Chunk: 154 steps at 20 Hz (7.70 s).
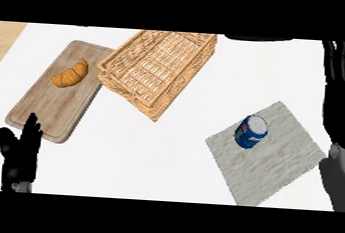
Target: Pick the can from the placemat and place it in the basket
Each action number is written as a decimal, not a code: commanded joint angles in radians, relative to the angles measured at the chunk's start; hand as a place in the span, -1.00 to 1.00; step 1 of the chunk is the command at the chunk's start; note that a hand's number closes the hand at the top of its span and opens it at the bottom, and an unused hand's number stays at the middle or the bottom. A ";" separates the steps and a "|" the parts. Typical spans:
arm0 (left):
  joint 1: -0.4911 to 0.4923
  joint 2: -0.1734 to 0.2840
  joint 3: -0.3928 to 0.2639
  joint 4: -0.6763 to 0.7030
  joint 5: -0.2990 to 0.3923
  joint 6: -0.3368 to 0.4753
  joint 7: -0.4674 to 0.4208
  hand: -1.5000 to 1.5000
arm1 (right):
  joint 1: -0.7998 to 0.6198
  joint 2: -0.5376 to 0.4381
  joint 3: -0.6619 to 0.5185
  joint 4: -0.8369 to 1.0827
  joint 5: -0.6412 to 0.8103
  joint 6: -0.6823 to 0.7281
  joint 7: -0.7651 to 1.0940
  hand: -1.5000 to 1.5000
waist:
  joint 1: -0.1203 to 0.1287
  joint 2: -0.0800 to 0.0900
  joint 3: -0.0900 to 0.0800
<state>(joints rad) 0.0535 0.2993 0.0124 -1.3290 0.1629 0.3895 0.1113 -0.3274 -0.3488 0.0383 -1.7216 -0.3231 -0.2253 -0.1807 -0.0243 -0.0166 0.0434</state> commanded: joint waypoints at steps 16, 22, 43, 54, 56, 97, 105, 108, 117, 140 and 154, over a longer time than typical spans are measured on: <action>-0.243 0.094 -0.194 -0.252 -0.026 -0.363 -0.112 0.00 | 0.096 0.005 0.374 0.093 0.386 0.119 0.021 -1.00 | 0.025 0.012 -0.044; -0.213 0.095 -0.181 -0.198 -0.027 -0.373 -0.154 0.00 | -0.053 -0.195 0.258 -0.010 0.582 0.058 0.346 -1.00 | 0.014 0.007 -0.048; -0.216 0.092 -0.109 -0.253 -0.033 -0.454 -0.106 0.00 | -0.112 -0.577 -0.006 -0.226 0.092 0.897 0.861 -1.00 | 0.022 0.015 -0.044; -0.286 0.058 -0.056 -0.165 -0.056 -0.500 -0.127 0.00 | 0.107 -0.363 -0.024 -0.225 0.400 0.833 0.639 -1.00 | 0.018 0.018 -0.043; -0.245 -0.007 -0.113 -0.256 -0.106 -0.431 -0.070 0.00 | 0.065 -0.288 0.051 -0.189 0.479 0.788 0.673 -1.00 | 0.029 0.017 -0.043; -0.279 -0.104 0.036 -0.242 -0.215 -0.576 -0.069 0.00 | 0.069 0.029 0.059 0.125 1.059 0.734 0.278 -1.00 | 0.025 0.017 -0.043; -0.254 -0.125 0.028 -0.272 -0.234 -0.581 -0.056 0.00 | 0.055 0.032 0.031 0.286 1.131 0.662 0.183 -1.00 | 0.027 0.017 -0.043; -0.175 -0.086 0.068 -0.270 -0.193 -0.651 -0.131 0.00 | 0.100 0.052 0.052 0.256 1.157 0.653 0.191 -1.00 | 0.027 0.016 -0.043; -0.213 -0.120 0.058 -0.311 -0.228 -0.617 -0.058 0.00 | 0.047 0.087 0.064 0.359 1.195 0.702 0.177 -1.00 | 0.026 0.016 -0.043; -0.248 -0.153 0.005 -0.270 -0.245 -0.654 -0.080 0.00 | -0.103 0.345 0.276 0.430 1.410 0.441 0.686 1.00 | 0.138 0.033 -0.047; -0.350 -0.185 -0.056 -0.242 -0.246 -0.686 -0.072 0.00 | -0.448 0.349 0.411 0.373 1.264 -0.074 1.184 1.00 | 0.259 0.035 -0.042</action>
<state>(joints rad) -0.2683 0.1191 -0.0378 -1.5770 -0.0876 -0.2888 0.0335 -0.6785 -0.0023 0.4130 -1.3206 0.9531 -0.1459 0.8994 0.2120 0.0234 0.0020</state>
